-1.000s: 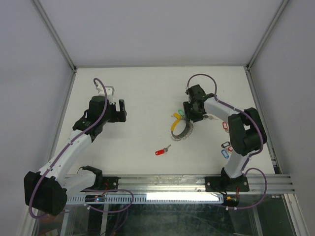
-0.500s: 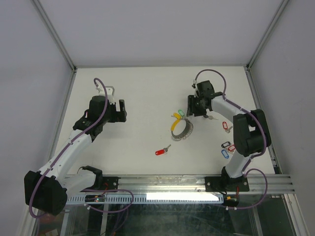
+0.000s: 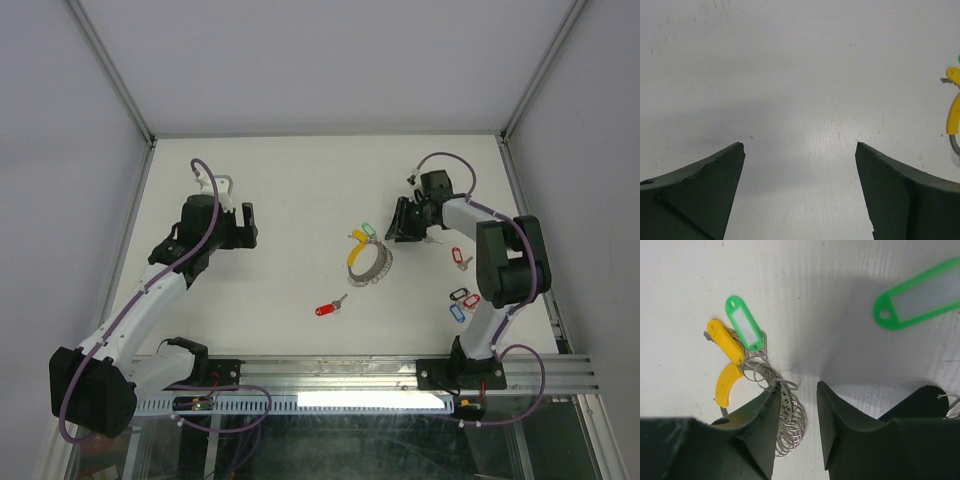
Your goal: Put the keys on the keyring
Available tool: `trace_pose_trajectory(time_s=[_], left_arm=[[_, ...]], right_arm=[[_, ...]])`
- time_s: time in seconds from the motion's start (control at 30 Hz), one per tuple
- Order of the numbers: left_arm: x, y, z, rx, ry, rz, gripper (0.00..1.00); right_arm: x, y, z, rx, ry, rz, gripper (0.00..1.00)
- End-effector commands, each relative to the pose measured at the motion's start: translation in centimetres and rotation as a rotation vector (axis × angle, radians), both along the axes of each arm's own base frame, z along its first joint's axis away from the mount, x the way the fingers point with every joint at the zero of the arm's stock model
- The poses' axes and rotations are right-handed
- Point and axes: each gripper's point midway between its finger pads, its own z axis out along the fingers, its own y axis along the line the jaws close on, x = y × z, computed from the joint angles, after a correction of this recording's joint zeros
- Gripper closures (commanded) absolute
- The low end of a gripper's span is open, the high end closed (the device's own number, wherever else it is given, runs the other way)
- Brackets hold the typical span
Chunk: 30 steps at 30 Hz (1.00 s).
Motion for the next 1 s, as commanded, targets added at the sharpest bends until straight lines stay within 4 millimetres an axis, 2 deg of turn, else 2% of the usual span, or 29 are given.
trace_pose_trajectory(time_s=[0.0, 0.57, 0.97], left_arm=[[0.8, -0.7, 2.4, -0.016, -0.068, -0.027, 0.09], [0.8, -0.8, 2.3, -0.017, -0.065, -0.030, 0.09], [0.8, -0.8, 2.3, -0.020, -0.064, -0.031, 0.09]], right_arm=[[0.6, 0.5, 0.3, 0.083, -0.012, -0.015, 0.64], [0.0, 1.5, -0.8, 0.205, 0.019, 0.006, 0.72], [0.0, 2.3, 0.9, 0.277, -0.032, 0.047, 0.85]])
